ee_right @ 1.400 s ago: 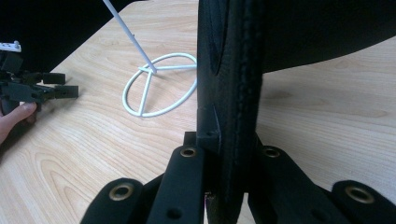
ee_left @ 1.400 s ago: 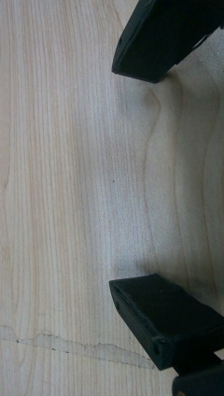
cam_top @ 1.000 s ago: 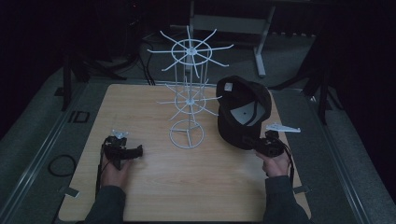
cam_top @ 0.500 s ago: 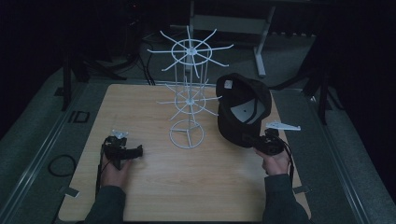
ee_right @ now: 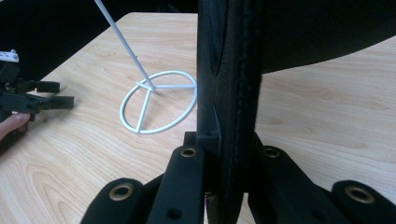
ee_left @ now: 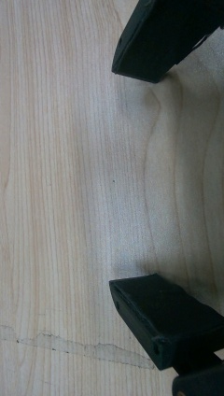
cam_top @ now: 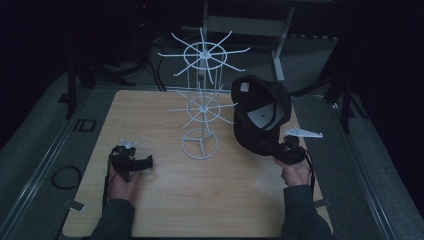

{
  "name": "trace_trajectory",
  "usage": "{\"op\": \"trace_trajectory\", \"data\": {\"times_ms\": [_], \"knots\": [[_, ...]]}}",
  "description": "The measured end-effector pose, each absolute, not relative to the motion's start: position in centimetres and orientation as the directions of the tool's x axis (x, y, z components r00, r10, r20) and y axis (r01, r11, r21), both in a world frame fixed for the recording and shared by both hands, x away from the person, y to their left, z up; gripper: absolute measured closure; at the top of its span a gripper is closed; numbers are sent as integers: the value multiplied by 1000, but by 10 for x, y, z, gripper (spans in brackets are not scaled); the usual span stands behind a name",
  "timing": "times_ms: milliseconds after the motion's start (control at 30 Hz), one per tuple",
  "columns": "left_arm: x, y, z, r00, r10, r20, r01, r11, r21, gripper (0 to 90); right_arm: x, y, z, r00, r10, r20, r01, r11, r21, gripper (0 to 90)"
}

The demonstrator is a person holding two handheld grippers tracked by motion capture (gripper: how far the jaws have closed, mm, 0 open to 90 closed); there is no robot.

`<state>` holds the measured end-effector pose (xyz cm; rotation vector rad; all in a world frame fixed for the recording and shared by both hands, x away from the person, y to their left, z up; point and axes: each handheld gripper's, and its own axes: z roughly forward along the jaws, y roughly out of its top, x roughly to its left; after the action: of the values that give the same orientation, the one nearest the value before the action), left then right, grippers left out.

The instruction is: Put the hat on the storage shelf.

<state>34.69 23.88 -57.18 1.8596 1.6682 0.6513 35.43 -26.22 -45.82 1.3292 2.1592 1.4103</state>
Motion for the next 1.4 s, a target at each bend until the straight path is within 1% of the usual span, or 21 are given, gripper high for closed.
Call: {"op": "trace_trajectory", "data": {"times_ms": [333, 1400], "knots": [[347, 239, -572, 111, 994, -8, 726, -76, 683, 11, 355, -261, -454, -553, 791, 261, 550, 111, 828, 863], [347, 239, -572, 111, 994, -9, 726, -75, 683, 11, 356, -255, -436, -566, 797, 212, 506, 132, 852, 864]]}}
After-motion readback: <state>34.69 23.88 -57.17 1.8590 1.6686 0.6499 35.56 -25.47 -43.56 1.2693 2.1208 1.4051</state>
